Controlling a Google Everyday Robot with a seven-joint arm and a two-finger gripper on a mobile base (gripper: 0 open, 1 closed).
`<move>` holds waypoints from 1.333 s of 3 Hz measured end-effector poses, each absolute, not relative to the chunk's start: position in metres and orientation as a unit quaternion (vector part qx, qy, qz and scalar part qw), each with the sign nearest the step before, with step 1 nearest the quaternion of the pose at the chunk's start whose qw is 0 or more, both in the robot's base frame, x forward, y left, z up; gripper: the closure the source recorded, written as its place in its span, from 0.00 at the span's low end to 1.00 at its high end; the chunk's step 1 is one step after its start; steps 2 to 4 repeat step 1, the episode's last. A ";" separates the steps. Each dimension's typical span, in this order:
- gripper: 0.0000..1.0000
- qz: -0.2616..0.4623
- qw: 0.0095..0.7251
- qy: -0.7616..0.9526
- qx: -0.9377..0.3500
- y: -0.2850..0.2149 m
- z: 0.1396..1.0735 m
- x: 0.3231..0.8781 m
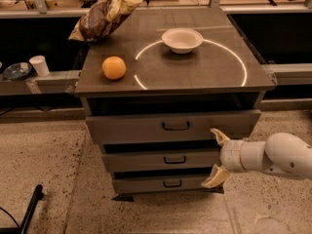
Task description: Close top drawer
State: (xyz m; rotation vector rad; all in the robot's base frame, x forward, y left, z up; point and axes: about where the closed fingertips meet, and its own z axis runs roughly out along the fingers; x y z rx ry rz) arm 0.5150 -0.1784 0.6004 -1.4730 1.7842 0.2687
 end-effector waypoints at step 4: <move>0.00 0.106 0.395 0.704 -0.581 -0.178 0.600 0.515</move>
Offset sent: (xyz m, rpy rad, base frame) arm 0.0000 0.0000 0.0000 0.0000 0.0000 0.0000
